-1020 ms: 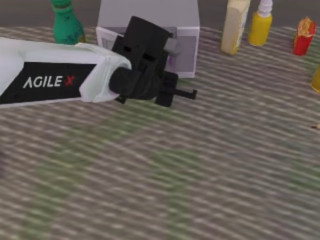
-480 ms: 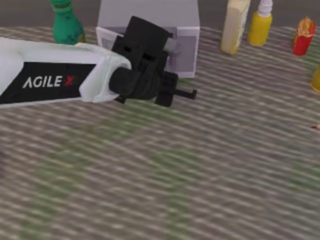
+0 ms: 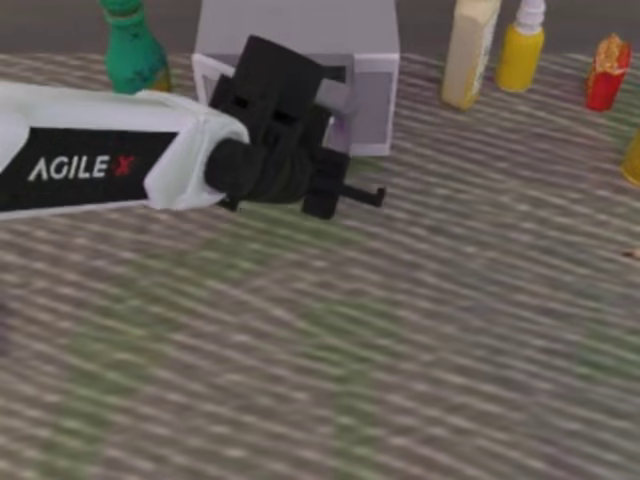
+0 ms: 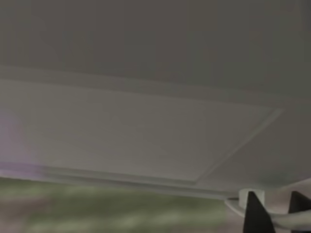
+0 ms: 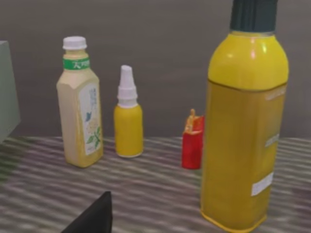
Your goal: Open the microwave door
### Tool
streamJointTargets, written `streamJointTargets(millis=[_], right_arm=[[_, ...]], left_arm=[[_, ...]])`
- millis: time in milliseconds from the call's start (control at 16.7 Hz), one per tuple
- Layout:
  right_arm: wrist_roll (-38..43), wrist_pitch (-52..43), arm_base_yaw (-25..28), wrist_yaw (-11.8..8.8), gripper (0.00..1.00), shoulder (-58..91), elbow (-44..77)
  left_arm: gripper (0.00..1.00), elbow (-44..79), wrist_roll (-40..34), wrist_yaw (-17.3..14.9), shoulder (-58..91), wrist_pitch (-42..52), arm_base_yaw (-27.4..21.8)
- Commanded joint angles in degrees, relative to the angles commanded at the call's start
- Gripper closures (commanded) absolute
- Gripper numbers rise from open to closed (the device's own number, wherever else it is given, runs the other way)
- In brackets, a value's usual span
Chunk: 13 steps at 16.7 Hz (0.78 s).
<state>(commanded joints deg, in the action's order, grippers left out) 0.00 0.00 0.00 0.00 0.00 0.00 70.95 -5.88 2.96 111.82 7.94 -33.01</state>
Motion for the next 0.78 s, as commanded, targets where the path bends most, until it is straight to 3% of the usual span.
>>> streamJointTargets(millis=[780], right_arm=[[0.0,0.0,0.0,0.0,0.0,0.0,0.0]], left_arm=[[1.0,-0.79,0.83,-0.58,-0.32,-0.15,0.37]])
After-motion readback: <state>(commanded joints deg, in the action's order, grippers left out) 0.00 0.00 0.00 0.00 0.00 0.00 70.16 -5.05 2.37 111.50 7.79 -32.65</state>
